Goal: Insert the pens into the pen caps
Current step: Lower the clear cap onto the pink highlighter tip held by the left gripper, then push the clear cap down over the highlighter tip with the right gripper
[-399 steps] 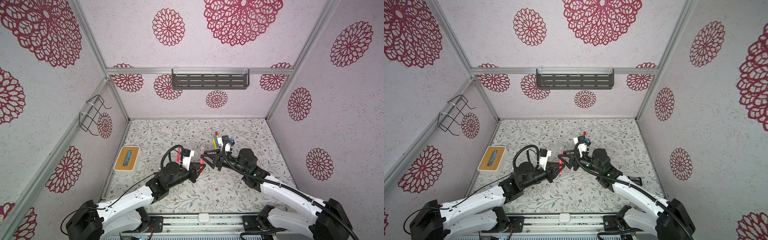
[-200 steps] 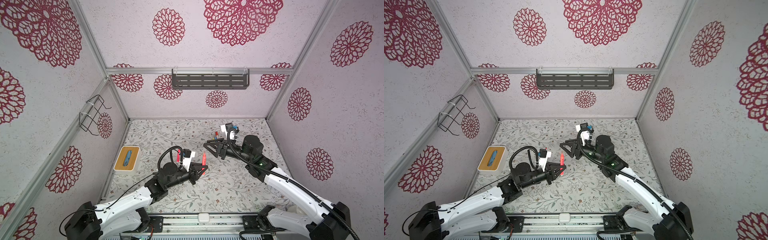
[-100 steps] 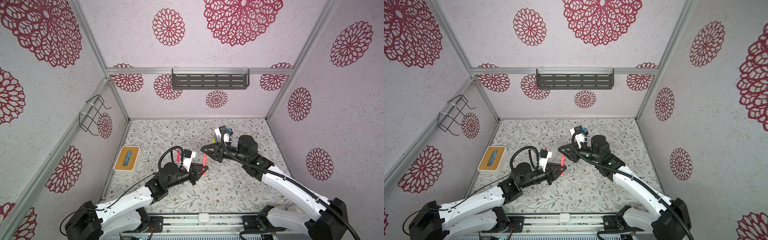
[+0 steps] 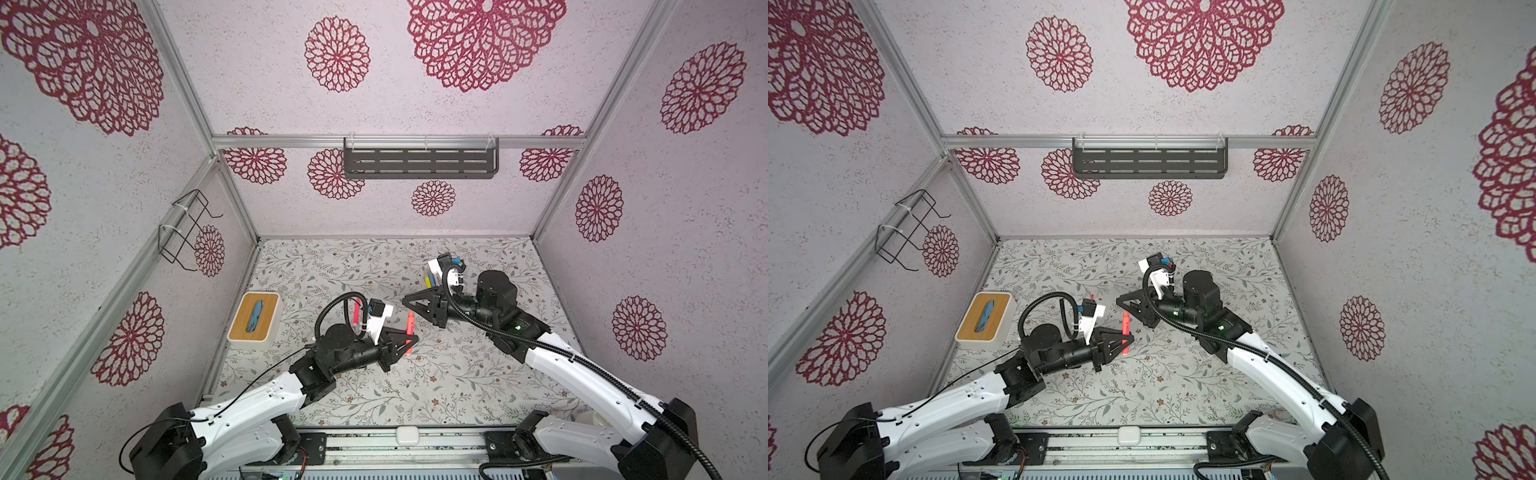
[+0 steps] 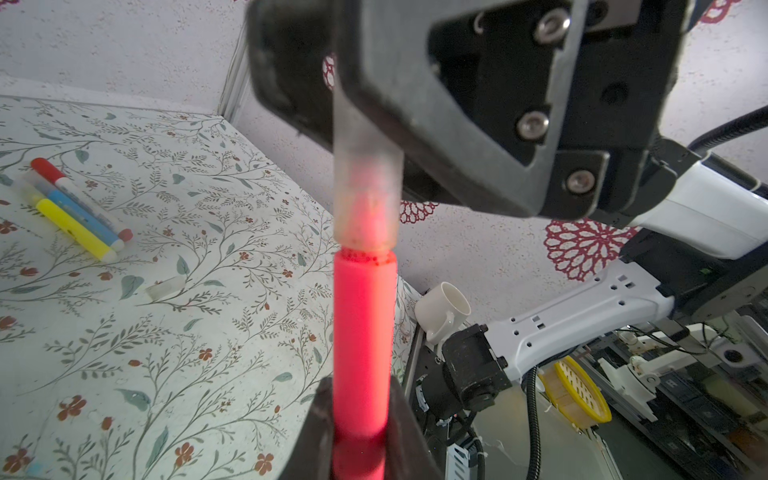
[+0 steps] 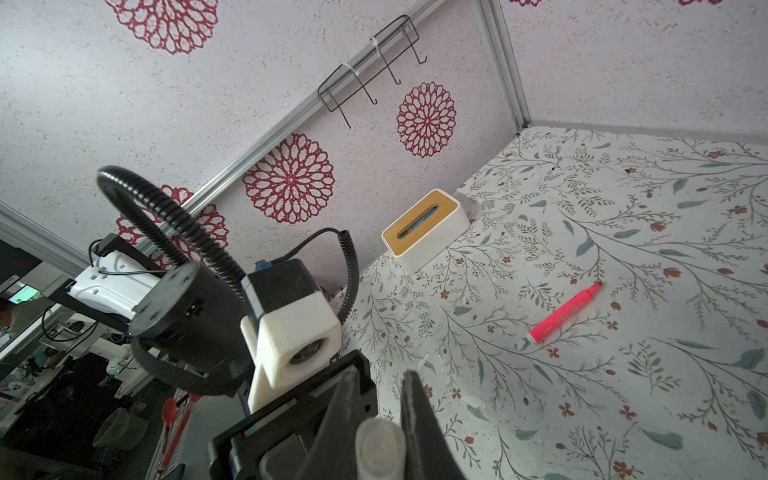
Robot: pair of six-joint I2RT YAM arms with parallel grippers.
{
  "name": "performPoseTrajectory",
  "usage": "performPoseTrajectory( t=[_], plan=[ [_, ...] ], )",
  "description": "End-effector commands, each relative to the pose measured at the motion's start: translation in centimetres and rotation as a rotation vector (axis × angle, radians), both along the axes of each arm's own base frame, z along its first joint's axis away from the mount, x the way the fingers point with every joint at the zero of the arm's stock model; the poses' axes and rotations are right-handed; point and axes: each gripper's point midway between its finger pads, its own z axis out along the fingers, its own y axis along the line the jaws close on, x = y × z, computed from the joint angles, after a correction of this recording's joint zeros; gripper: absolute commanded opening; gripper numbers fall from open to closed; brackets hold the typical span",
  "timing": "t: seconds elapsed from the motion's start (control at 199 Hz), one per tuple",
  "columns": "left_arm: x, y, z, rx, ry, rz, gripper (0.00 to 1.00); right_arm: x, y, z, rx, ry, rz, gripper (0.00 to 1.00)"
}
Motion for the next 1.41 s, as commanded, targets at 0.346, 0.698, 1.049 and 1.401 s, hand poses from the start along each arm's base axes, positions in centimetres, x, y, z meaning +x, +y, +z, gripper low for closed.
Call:
performPoseTrajectory(
  t=[0.346, 0.698, 1.049, 1.401],
  plan=[
    [-1.4, 0.5, 4.7, -0.149, -0.078, -0.109, 0.0, -5.4, 0.6, 1.0, 0.055, -0.06, 0.256, 0.09],
    [-1.3, 1.5, 6.6, -0.226, -0.097, -0.113, 0.0, -7.2, 0.9, 0.4, 0.082, -0.055, 0.36, 0.1],
    [0.2, 2.7, 7.7, -0.266, -0.106, -0.033, 0.0, -7.3, 1.7, -2.8, -0.031, -0.027, 0.276, 0.0],
    [1.5, 4.4, 9.1, -0.291, -0.126, 0.035, 0.0, -7.7, 1.7, -8.2, -0.248, 0.031, 0.134, 0.0]
  ],
)
